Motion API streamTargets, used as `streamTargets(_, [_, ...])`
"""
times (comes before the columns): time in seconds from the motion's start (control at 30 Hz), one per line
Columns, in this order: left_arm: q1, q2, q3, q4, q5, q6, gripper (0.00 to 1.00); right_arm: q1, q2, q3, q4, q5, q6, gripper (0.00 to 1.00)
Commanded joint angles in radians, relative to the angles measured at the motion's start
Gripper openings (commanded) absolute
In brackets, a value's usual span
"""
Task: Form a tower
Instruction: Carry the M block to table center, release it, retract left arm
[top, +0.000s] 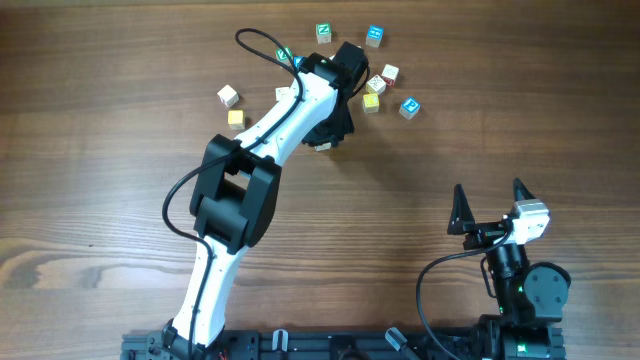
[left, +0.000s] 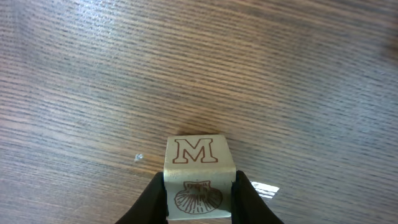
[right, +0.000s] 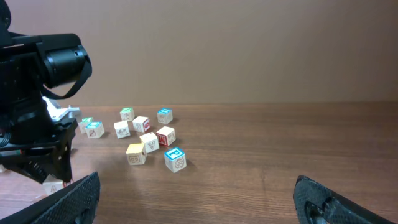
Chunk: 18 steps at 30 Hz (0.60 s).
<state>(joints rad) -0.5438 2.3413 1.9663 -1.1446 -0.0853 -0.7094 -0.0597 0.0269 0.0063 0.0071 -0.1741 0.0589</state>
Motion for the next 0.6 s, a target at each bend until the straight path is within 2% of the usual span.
streamTargets(0.0, [0.003,-0.016,-0.011,0.004,-0.013,-0.005,0.24,0.002,-0.004,-0.001,0.004,0.018,-0.006,1.00])
streamTargets(0.13, [0.003,-0.016,-0.011,0.004,-0.013,-0.005,0.35,0.002,-0.004,-0.001,0.004,0.018,-0.006,1.00])
streamTargets(0.33, [0.003,-0.016,-0.011,0.000,-0.013,-0.005,0.41,0.002,-0.004,-0.001,0.004,0.018,-0.006,1.00])
streamTargets(0.4, [0.003,-0.016,-0.011,0.001,-0.013,-0.005,0.40,0.002,-0.004,-0.001,0.004,0.018,-0.006,1.00])
streamTargets(0.57, [0.003,-0.016,-0.011,0.001,-0.010,-0.005,0.32,0.002,-0.004,-0.001,0.004,0.018,-0.006,1.00])
